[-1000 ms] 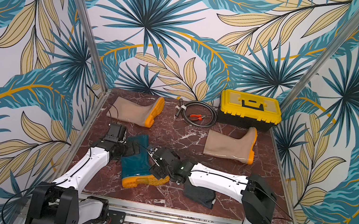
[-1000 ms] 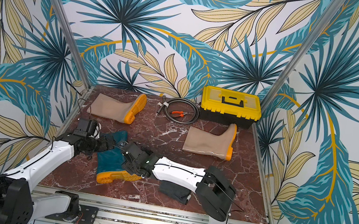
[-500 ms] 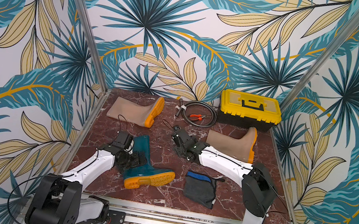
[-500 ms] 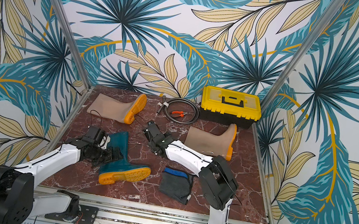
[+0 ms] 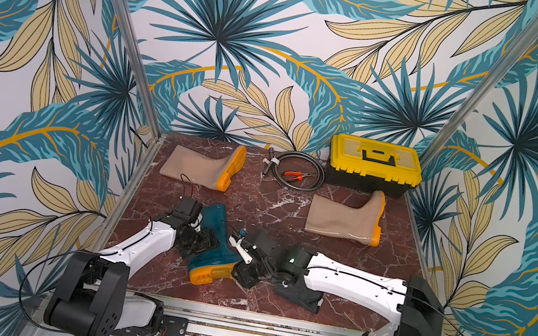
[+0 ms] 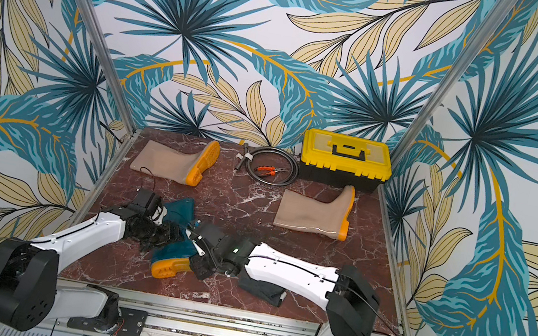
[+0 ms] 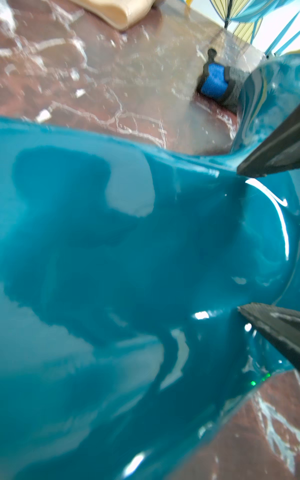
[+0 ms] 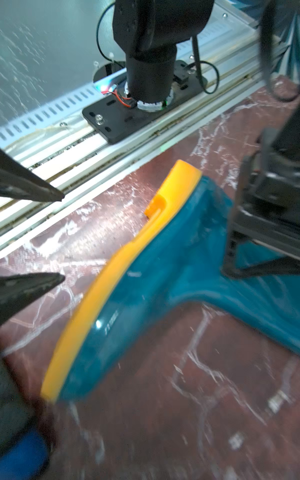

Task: Wipe the rubber boots with a cloth
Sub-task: Adjust the rubber boot at the center of the board.

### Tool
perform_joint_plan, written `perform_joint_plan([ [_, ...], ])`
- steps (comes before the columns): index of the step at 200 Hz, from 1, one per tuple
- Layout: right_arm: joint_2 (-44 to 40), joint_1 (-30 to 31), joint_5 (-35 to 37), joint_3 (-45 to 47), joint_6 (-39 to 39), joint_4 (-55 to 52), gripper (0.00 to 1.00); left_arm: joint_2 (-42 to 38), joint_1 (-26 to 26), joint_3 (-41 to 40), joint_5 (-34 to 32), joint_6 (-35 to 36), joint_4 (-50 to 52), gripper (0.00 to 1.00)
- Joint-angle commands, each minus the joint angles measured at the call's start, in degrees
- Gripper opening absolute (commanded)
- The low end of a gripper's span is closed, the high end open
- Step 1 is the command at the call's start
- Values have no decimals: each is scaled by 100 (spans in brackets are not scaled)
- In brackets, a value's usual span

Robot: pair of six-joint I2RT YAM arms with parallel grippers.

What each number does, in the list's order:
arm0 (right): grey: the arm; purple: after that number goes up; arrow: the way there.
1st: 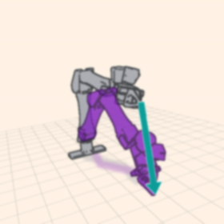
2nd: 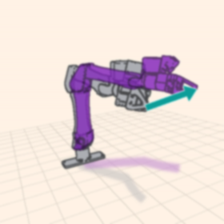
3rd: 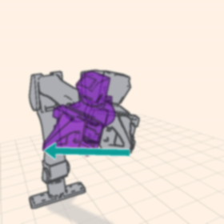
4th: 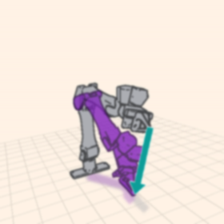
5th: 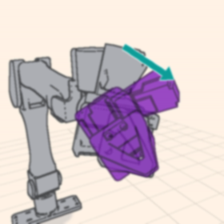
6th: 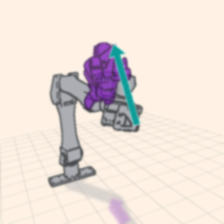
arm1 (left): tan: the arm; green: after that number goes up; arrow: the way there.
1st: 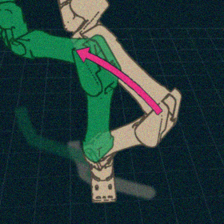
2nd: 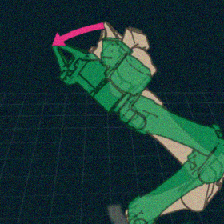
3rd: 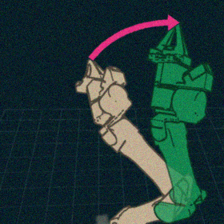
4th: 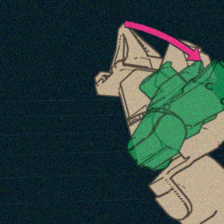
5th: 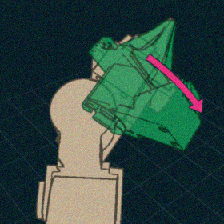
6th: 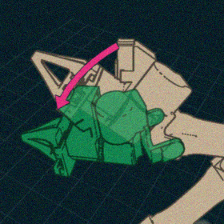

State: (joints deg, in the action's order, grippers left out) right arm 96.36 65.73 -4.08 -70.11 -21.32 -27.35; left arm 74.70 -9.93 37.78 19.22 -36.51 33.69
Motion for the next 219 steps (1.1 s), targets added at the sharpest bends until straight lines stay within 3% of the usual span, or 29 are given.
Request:
perform_joint_plan([
  [1,469,23,-420,92,-407,58,33,130,-45,29,280,43,102,73],
  [31,1080,-206,153,-550,-353,-203,31,158,-57,-56,330,74,104,60],
  [58,1408,-885,779,-1085,-645,-504,31,245,-115,45,429,66,94,45],
  [101,1260,-1910,1356,-1614,-639,-661,33,291,-527,461,360,-439,-216,40],
  [129,931,-2333,1433,-1552,-868,-854,40,510,-1117,600,481,-1057,-922,39],
  [143,686,-2354,1415,-1359,-1199,-874,49,553,-1163,698,509,-1108,-979,40],
  [159,440,-2337,875,-929,-1836,-491,60,342,-910,659,416,-1042,-971,47],
  [177,369,-2197,229,-503,-2505,199,65,168,-279,574,610,-821,-905,55],
  [219,1191,-1801,72,-1071,-2855,339,74,233,848,651,894,54,-356,67],
])
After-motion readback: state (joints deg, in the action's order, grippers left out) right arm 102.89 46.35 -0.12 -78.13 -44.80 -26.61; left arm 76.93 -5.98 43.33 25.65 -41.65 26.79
